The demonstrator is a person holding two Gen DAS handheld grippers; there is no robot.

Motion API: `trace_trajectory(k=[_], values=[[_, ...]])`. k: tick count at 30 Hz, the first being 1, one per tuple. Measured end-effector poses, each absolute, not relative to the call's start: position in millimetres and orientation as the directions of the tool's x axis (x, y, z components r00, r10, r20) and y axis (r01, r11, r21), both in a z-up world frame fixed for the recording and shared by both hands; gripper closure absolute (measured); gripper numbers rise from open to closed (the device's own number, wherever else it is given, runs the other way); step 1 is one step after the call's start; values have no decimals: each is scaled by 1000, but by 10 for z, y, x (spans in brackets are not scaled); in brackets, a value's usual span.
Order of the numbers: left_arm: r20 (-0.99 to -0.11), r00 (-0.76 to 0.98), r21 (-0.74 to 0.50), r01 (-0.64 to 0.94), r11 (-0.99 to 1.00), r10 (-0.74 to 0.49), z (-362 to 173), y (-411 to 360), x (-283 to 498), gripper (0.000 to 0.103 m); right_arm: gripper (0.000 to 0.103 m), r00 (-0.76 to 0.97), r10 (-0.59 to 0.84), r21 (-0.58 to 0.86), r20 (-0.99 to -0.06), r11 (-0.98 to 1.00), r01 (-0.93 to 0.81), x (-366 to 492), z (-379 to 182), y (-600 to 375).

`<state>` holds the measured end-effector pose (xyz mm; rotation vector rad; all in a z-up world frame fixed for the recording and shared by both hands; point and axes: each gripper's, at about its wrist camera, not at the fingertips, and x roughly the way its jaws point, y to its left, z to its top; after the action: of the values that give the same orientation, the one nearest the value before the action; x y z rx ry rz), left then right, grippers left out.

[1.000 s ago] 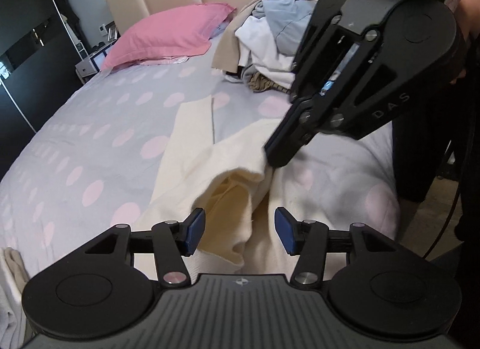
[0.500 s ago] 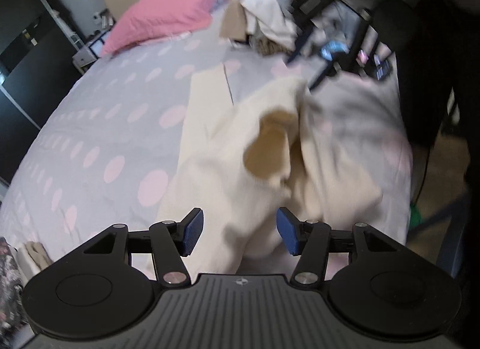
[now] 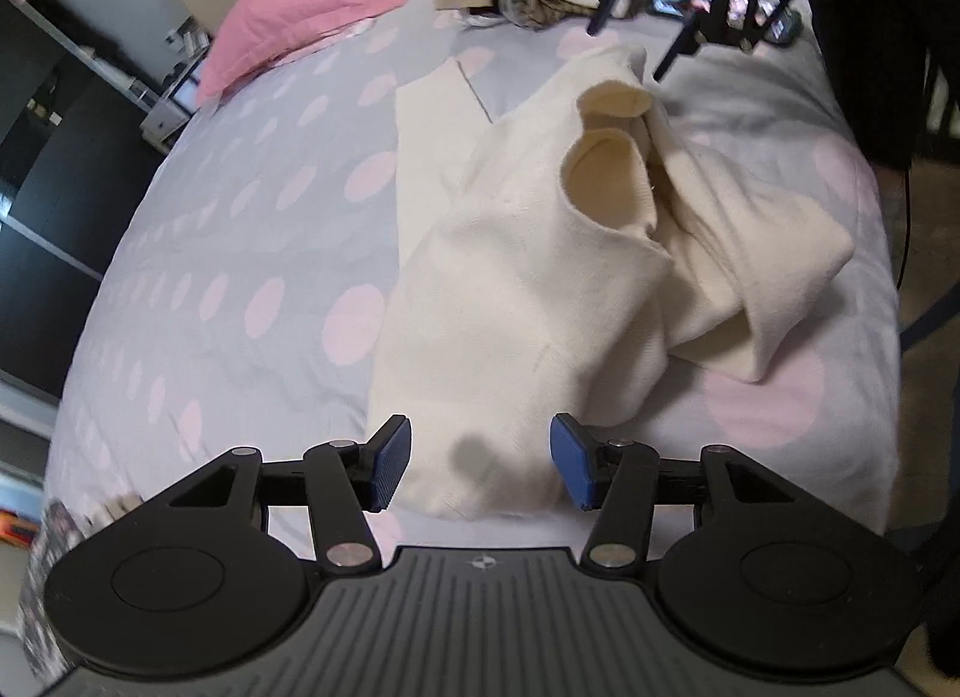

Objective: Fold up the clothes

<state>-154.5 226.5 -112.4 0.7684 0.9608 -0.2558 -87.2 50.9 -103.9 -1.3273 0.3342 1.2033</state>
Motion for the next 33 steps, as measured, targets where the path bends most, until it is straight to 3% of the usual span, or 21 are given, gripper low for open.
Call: trace_trajectory(k=[2,7,10,14,19,27,33], values=[[-833,538,470,562,680,131,-1215,2251,-1502,59,54,414,474,-554,-777,-202,-808,-871,-1050,510],[-853,505,463,621,633,129,-1413,2225,-1503,60,54,415,477,-552,-775,-190,-812,-868,-1077,515],[-841,517,487,598,636,158,-1487,2260,-1448,73,61,416,479,-551,-773,-183,-814,-866,-1093,517],[-830,533,485,549,681,161,-1442,2315,-1354,73,63,417,481,-550,-771,-173,-817,-864,-1115,521],[-820,546,492,520,698,171,-1373,2312,-1347,73,75,426,482,-547,-766,-141,-825,-828,-1100,516],[-835,527,473,544,693,156,-1145,2350,-1561,73,70,432,480,-559,-764,-158,-814,-878,-1109,469],[-838,512,495,568,658,188,-1268,2324,-1466,73,67,440,478,-570,-760,-164,-805,-847,-1120,518]])
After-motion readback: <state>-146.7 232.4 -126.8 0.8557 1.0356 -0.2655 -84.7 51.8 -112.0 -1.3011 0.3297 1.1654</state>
